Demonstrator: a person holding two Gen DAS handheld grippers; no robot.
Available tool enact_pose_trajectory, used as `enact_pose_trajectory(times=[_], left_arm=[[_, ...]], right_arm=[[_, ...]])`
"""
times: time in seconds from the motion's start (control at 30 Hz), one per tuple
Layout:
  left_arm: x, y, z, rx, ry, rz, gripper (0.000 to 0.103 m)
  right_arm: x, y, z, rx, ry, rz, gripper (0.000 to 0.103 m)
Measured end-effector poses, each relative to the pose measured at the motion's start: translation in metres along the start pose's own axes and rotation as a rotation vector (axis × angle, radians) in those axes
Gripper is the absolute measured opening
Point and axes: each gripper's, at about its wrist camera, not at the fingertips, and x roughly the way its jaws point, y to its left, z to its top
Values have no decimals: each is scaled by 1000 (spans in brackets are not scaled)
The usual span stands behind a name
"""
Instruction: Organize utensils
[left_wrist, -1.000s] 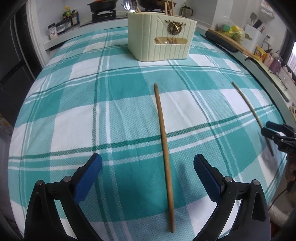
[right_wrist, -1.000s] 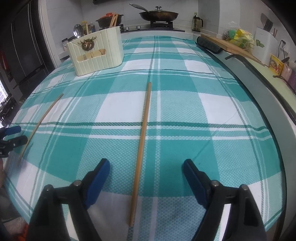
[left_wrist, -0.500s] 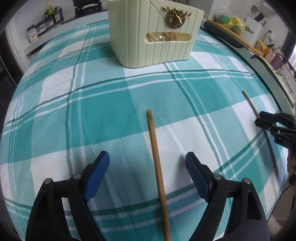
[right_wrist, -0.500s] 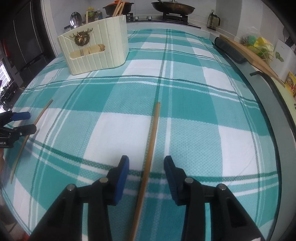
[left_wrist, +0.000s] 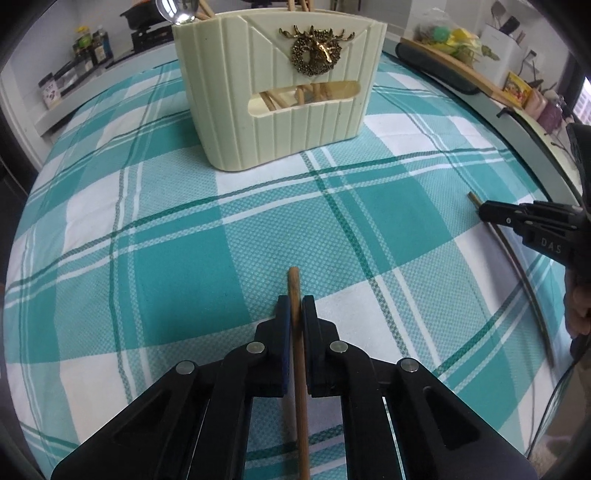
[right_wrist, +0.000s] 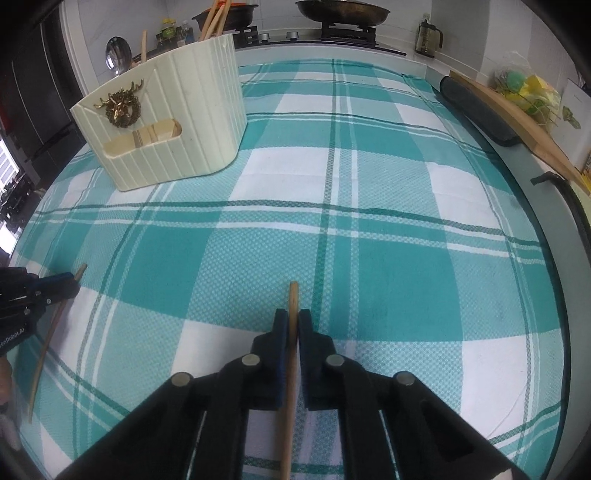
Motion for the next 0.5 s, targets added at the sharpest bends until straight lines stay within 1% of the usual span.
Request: enact_pose_trajectory(times=[0.07, 0.17, 0.37, 0.5], left_arm=[[-15, 2, 0, -13, -36, 0, 4], [-45, 4, 1, -32, -99, -3, 4], [-118, 10, -6, -62, -241, -30, 4], [-159, 9, -18, -74, -326, -49, 4]], right_arm=[[-5, -2, 0, 31, -12, 27, 5], [-28, 0, -1, 44, -71, 67, 5], [-96, 10, -3, 35, -210, 131, 5], [-141, 21, -13, 9, -302, 160, 5]])
